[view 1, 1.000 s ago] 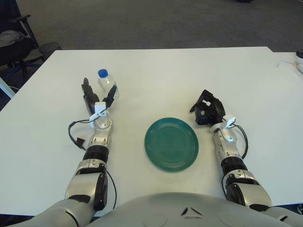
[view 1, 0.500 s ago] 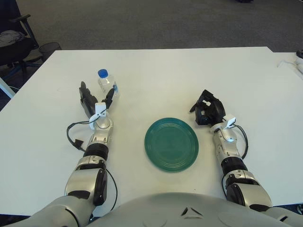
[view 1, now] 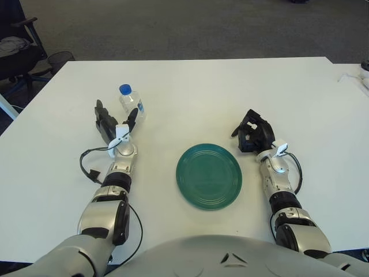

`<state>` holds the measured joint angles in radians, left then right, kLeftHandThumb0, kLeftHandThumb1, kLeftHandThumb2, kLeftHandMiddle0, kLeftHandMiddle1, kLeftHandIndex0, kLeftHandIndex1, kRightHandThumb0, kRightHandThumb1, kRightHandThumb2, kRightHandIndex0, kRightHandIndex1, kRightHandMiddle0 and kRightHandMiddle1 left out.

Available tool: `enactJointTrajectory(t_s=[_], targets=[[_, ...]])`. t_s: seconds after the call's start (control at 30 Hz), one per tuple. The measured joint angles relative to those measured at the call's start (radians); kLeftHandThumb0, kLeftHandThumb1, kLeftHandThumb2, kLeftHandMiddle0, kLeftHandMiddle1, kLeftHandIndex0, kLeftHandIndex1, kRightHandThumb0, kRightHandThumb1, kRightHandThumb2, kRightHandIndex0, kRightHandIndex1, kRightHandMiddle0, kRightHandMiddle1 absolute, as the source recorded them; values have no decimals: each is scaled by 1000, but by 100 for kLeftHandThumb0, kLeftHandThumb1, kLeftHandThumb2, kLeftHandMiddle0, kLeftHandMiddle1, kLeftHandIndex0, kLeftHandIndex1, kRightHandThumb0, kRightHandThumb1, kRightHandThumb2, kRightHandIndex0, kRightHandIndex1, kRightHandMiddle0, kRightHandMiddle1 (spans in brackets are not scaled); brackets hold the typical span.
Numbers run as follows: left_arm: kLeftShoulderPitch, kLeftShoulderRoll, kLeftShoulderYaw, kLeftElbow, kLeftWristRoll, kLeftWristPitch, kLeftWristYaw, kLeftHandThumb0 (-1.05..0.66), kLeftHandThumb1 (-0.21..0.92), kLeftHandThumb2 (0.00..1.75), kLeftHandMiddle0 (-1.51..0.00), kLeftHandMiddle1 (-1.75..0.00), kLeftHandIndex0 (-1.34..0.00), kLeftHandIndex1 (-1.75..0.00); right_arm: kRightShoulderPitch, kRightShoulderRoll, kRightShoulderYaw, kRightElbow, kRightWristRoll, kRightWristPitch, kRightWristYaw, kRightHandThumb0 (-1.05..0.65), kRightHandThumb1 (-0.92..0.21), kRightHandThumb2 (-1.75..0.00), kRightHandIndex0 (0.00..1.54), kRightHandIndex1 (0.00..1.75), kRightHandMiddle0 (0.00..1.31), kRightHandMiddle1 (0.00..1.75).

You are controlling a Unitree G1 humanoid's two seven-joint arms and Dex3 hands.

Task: Put the bottle into the plate.

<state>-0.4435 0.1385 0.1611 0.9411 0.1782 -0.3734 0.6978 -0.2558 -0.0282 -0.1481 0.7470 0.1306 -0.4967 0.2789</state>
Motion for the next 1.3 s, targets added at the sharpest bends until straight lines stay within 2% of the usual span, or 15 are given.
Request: enactJointTrajectory(t_s=[0.2,0.8,1.3], targets=[[-9,1,-3,23,0,-5,-1,-105,86,6,0,-31,0,-29,1,0,1,-4,0,11,-5,0,-11,-141,91,128,64,175],[-48,44,-30,126,0,-14,-62,-105,86,5,0,-48,0,-36,4,0,0,-19,6,35,-5,0,-10,-142,89,130,66,175],[-84,60,-52,169,0,-22,-113,-105,87,5,0,-48,0,-37,6,0,1,-28,10,47,-3,0,-11,-141,87,131,66,175]])
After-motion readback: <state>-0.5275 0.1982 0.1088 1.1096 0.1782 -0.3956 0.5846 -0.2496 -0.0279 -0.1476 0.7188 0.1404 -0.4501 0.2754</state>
